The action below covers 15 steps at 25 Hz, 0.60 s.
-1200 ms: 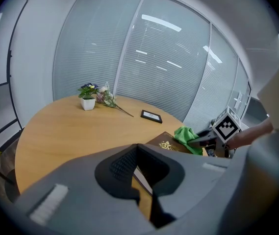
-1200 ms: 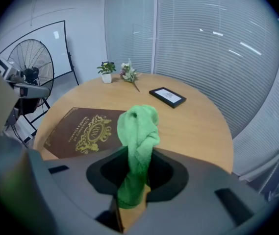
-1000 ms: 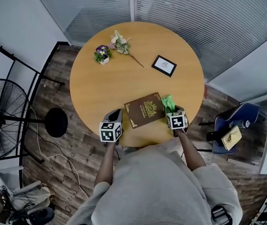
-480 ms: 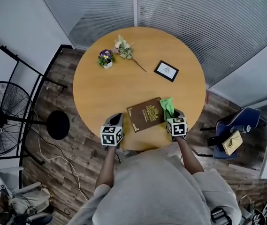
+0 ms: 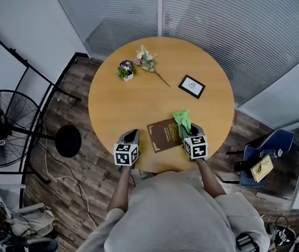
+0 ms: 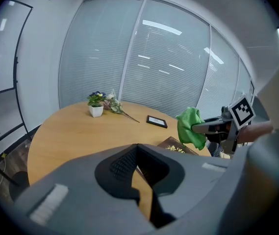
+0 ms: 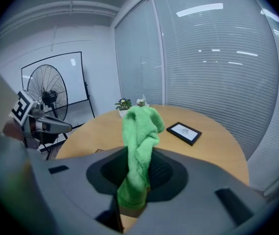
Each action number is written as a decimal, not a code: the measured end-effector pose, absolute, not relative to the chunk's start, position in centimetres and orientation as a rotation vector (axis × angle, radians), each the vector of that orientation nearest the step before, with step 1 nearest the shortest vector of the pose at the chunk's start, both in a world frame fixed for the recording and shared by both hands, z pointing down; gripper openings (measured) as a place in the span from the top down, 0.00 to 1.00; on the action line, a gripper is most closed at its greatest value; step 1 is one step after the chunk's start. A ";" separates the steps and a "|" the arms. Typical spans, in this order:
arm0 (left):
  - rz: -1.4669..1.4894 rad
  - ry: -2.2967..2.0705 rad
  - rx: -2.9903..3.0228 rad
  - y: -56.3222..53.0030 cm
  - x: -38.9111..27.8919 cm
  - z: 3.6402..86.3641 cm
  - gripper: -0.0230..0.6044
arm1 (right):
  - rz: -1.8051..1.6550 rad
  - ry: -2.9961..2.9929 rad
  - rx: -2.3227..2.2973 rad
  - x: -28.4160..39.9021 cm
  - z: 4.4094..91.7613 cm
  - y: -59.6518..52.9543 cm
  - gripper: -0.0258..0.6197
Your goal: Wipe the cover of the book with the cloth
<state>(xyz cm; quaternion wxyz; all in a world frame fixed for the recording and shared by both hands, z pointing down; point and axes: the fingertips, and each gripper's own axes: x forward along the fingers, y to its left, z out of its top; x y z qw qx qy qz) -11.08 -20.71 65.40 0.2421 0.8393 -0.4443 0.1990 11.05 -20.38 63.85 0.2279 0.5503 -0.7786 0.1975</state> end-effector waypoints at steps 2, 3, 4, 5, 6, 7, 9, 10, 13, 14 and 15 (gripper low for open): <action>0.537 -1.230 2.293 -20.9 -11.6 65.2 0.95 | 0.518 -2.176 1.494 9.9 63.2 -20.8 0.81; 0.534 -1.238 2.291 -21.0 -11.8 65.1 0.95 | 0.506 -2.190 1.484 9.3 62.9 -21.0 0.81; 0.532 -1.244 2.289 -21.0 -12.0 65.0 0.95 | 0.495 -2.204 1.474 8.8 62.6 -21.2 0.81; 0.529 -1.250 2.288 -21.1 -12.1 64.9 0.95 | 0.485 -2.217 1.463 8.2 62.3 -21.3 0.81; 0.526 -1.255 2.288 -21.1 -12.3 64.8 0.95 | 0.476 -2.230 1.451 7.7 62.1 -21.4 0.81; 0.523 -1.259 2.288 -21.1 -12.4 64.7 0.95 | 0.467 -2.243 1.439 7.2 61.9 -21.5 0.81; 0.518 -1.268 2.291 -21.1 -12.6 64.5 0.95 | 0.450 -2.266 1.414 6.2 61.5 -21.5 0.81; 0.515 -1.272 2.291 -21.1 -12.7 64.4 0.95 | 0.442 -2.276 1.404 5.7 61.3 -21.5 0.81; 0.510 -1.285 2.287 -21.1 -13.2 64.1 0.95 | 0.426 -2.302 1.374 4.3 61.0 -21.5 0.81; 0.510 -1.288 2.286 -21.1 -13.4 64.1 0.95 | 0.422 -2.308 1.365 3.9 61.0 -21.5 0.81; 0.510 -1.290 2.285 -21.1 -13.5 64.0 0.95 | 0.418 -2.313 1.358 3.5 61.0 -21.5 0.81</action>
